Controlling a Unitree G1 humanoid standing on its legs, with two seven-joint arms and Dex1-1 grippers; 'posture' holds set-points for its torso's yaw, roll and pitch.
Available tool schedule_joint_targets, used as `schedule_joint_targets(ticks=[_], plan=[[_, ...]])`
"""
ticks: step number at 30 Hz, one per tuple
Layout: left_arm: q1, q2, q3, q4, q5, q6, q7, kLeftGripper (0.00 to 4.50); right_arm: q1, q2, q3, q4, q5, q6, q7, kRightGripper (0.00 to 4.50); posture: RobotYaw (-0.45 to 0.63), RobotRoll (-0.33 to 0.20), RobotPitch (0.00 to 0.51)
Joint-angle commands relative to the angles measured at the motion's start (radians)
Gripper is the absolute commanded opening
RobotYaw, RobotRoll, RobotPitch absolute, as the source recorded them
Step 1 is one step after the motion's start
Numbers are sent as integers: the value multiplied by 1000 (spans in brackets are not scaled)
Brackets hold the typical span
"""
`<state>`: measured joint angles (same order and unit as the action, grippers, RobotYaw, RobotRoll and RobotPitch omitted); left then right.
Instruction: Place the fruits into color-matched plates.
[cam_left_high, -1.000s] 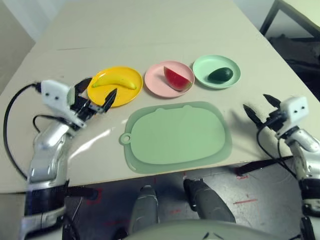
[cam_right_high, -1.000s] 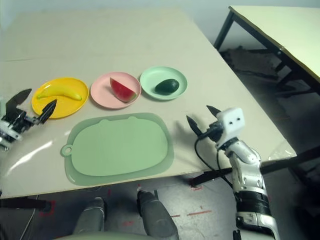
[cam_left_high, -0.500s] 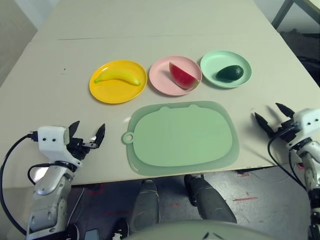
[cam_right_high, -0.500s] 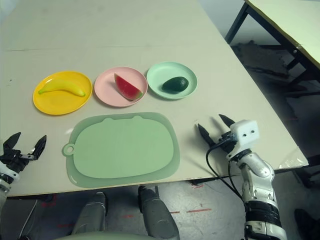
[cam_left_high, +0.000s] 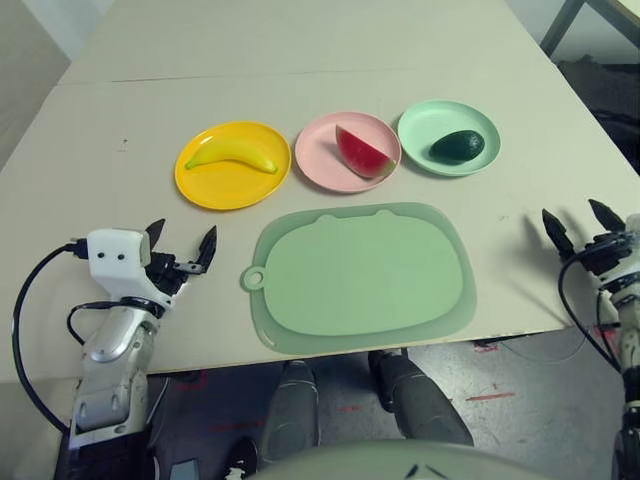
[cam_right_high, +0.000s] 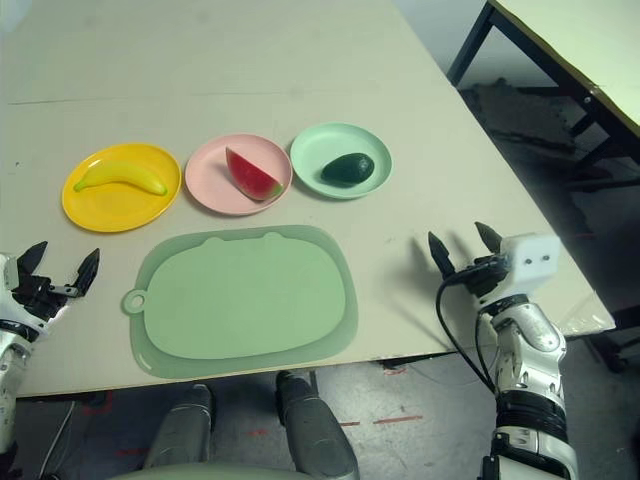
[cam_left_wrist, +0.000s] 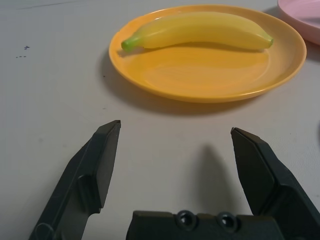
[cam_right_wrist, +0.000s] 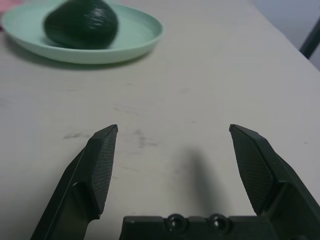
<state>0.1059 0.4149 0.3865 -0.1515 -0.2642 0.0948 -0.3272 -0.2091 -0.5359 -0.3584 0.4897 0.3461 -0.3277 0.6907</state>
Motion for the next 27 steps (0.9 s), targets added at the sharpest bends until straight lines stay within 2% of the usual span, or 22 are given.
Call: schedule_joint_targets(ticks=[1, 7, 11, 15, 27], plan=[[8, -20, 36, 12, -12, -9, 34, 4483, -5, 8, 26, -35, -4, 18, 7, 4500, -101, 0, 213], [31, -47, 184, 11, -117, -17, 71, 4483, -35, -12, -9, -19, 20, 62, -17, 4500, -48, 0, 203], [39, -52, 234, 25, -151, -15, 86, 4483, -44, -24, -28, -15, 32, 85, -30, 4500, -28, 0, 196], [39, -72, 221, 32, -135, -39, 94, 4483, -47, -22, -26, -20, 33, 98, -31, 4500, -1, 0, 187], [-57, 8, 183, 120, -92, -57, 69, 4483, 26, 61, 39, -192, 4, 107, -56, 4500, 32, 0, 194]])
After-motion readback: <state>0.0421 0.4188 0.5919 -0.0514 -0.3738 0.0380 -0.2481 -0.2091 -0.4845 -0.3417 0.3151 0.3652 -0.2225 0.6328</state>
